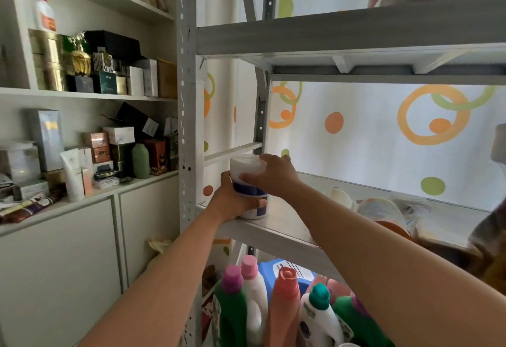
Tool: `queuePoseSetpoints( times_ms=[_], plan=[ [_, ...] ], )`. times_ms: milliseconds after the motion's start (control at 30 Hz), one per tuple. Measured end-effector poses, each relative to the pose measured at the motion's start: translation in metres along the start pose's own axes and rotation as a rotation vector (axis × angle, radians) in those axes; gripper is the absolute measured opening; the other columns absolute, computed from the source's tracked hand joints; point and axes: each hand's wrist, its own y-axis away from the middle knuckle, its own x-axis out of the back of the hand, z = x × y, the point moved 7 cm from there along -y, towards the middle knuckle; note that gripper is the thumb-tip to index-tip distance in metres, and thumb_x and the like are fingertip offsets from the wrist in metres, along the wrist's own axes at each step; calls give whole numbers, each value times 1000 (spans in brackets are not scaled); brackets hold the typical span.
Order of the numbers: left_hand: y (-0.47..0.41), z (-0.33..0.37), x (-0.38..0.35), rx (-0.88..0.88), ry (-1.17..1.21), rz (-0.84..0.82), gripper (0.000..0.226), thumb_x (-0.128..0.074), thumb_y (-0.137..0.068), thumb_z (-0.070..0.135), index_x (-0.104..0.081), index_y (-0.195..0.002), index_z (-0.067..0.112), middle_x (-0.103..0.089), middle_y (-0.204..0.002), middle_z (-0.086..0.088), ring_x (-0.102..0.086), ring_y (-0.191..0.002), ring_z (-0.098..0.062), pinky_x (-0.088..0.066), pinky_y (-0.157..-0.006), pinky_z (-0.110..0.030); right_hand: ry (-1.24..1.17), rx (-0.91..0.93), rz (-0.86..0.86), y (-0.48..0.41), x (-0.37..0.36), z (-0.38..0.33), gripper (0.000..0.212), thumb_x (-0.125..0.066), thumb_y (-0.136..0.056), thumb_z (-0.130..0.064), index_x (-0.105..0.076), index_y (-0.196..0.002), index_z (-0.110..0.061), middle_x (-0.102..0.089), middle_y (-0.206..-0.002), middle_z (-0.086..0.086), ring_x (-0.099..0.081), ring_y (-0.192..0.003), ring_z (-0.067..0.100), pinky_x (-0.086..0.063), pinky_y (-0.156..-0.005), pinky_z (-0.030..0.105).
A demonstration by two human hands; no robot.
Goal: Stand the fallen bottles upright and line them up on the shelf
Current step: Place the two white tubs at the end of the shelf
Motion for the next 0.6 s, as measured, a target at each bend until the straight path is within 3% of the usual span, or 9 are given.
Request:
queuePoseSetpoints(
  times_ms=[133, 267, 333, 400, 500, 600],
  plan=[
    [3, 9, 1, -53, 18, 33, 100, -82, -68, 31, -14, -142, 21, -45, -137, -5, -45, -127, -27, -39, -104, -43, -80, -23, 3, 8, 2, -2, 70, -63, -77, -53, -43, -134, -18, -42, -121, 13, -51, -107, 29, -44, -92, 34],
    [21, 30, 12, -259, -32, 189, 111, -83, -66, 33, -7, -147, 26, -33, -146, -6, -36, -132, -25, -37, -107, -48, -126, -32, 44, 24, 13, 0, 66, -62, -79, -48, -40, -135, -20, -40, -122, 13, -48, -113, 32, -43, -95, 39],
    [35, 41, 17, -404, -174, 320, 101, -79, -69, 41, -16, -147, 25, -29, -150, -6, -34, -134, -25, -36, -105, -45, -165, -29, 83, 34, 23, 2, 64, -63, -81, -44, -40, -136, -20, -39, -123, 13, -46, -115, 33, -42, -96, 39],
    [52, 57, 17, -528, -266, 431, 82, -71, -72, 46, -34, -141, 20, -38, -147, -6, -40, -130, -24, -35, -103, -34, -201, -11, 129, 47, 37, 3, 60, -62, -83, -40, -41, -134, -18, -38, -125, 13, -46, -117, 33, -40, -96, 37],
    [79, 87, 8, -654, -265, 530, 52, -68, -75, 41, -56, -119, 16, -61, -122, -5, -56, -108, -22, -38, -96, -22, -227, 20, 198, 69, 64, 8, 49, -59, -86, -36, -45, -130, -18, -41, -123, 12, -48, -113, 30, -39, -86, 28],
    [100, 111, -7, -653, -197, 548, 40, -67, -80, 38, -59, -113, 18, -66, -109, -2, -61, -96, -20, -51, -91, -37, -208, 37, 251, 92, 91, 18, 47, -57, -87, -30, -44, -131, -18, -46, -122, 12, -48, -113, 26, -34, -82, 24]
  ],
)
